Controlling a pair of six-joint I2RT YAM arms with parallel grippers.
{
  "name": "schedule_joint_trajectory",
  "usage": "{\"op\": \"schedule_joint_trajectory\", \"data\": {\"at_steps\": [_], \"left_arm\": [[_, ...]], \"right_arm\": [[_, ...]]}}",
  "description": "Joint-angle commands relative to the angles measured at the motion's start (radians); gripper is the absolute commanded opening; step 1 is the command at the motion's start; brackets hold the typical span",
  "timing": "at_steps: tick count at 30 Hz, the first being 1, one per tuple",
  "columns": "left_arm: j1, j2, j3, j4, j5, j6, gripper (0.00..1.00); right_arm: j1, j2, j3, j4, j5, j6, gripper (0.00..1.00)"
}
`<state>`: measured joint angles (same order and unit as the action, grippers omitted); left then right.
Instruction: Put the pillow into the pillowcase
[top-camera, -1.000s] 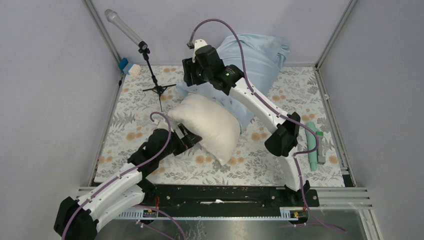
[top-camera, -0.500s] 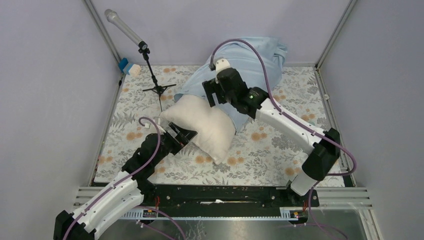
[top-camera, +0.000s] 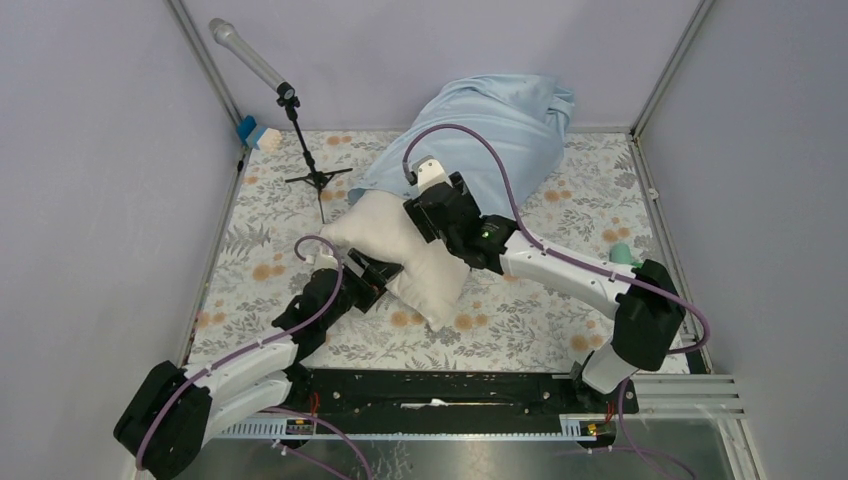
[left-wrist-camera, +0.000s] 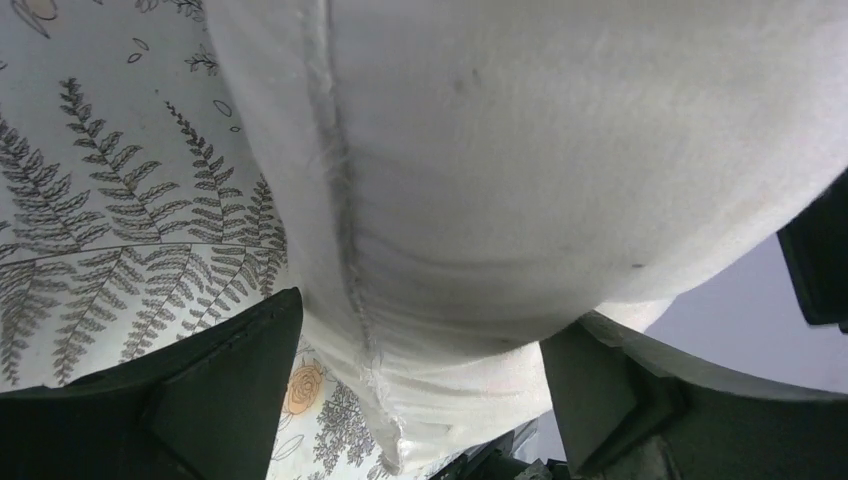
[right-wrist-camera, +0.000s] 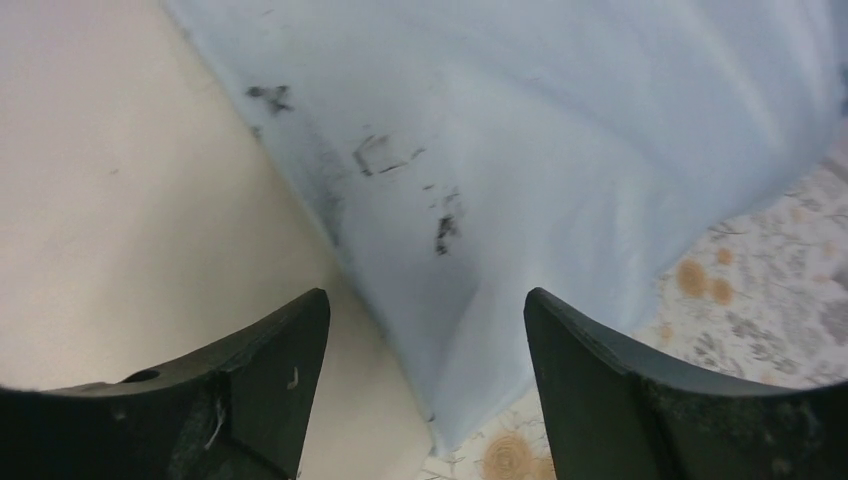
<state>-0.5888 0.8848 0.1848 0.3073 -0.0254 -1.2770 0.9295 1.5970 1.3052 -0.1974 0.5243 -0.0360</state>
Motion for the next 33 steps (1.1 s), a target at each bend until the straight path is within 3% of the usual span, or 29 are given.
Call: {"op": "schedule_joint_trajectory", "data": {"at_steps": [1, 5, 10, 11, 14, 17, 21, 25, 31, 33], "left_arm": [[0.0, 0.062, -0.022, 0.165, -0.012, -0.05, 0.85], [0.0, 0.086, -0.025, 0.18, -0.029, -0.049, 0.75], [0.0, 0.108, -0.02, 0.184, -0.039, -0.045, 0.53], [0.0, 0.113, -0.019, 0.187, -0.038, -0.044, 0.49], [0.0, 0.125, -0.014, 0.187, -0.032, -0.039, 0.34], [0.0, 0.122, -0.007, 0.178, -0.031, -0.034, 0.25], [0.0, 0.116, -0.002, 0.156, -0.04, -0.024, 0.19], [0.0, 0.112, 0.005, 0.136, -0.044, -0.021, 0.09], [0.0, 0.104, 0.004, 0.121, -0.051, -0.016, 0.04], [0.0, 0.106, 0.005, 0.12, -0.05, -0.016, 0.02]], "right_arm": [[-0.003, 0.066, 0.044, 0.067, 0.257, -0.06, 0.73], [-0.005, 0.149, 0.144, -0.002, 0.282, -0.071, 0.55], [0.012, 0.134, 0.152, -0.011, 0.26, -0.056, 0.51], [0.017, 0.129, 0.154, -0.014, 0.26, -0.055, 0.53], [0.022, 0.117, 0.137, -0.013, 0.239, -0.046, 0.74], [0.022, 0.105, 0.112, -0.018, 0.202, -0.022, 0.93], [0.015, 0.096, 0.065, 0.034, 0.213, -0.009, 0.94], [0.002, 0.138, 0.083, 0.043, 0.265, -0.034, 0.8], [-0.007, 0.115, 0.083, 0.071, 0.278, -0.038, 0.71], [-0.009, 0.123, 0.102, 0.057, 0.29, -0.042, 0.48]]}}
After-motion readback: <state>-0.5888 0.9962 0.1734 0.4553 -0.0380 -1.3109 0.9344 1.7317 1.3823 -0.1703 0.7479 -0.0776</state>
